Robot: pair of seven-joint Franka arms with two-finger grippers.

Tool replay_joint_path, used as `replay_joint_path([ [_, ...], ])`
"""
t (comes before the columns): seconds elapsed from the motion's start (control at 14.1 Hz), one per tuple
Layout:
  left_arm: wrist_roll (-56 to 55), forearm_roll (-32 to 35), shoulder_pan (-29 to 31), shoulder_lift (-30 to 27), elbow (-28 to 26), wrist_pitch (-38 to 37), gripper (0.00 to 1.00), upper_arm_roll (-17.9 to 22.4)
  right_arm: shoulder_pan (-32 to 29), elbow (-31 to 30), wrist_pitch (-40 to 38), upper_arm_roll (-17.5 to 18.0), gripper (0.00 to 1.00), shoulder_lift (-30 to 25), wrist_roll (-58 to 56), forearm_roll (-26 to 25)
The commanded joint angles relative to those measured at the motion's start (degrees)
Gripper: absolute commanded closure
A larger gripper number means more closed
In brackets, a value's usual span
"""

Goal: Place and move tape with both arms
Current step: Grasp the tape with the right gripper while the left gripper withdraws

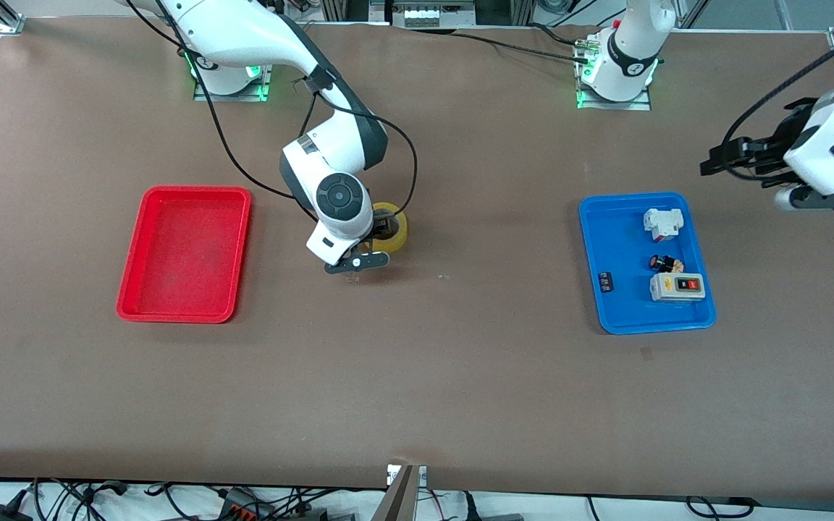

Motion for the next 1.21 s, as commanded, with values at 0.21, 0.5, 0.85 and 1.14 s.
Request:
replay_joint_path([
  [0.21, 5.8, 3.0, 0.9, -0.8, 2.7, 8.5, 0.00, -1.0, 1.2, 0.4, -0.7, -0.3, 0.00, 1.3, 0.9, 4.8],
  [0.5, 5.5, 1.1, 0.9, -0.7, 3.0, 5.0, 0.00, -0.4, 1.4, 0.5, -0.1, -0.4, 0.08, 1.9, 0.9, 5.2],
  [0.85, 5.7, 1.1, 0.9, -0.3, 2.9, 3.6, 0.00, -0.5, 1.0, 0.6, -0.7, -0.4, 0.88, 1.9, 1.7, 5.7],
  [1.14, 5.7, 1.0, 0.9, -0.4, 3.2, 3.4, 0.00, -0.5, -3.4, 1.0, -4.2, -1.0, 0.99, -4.5, 0.8, 5.7],
])
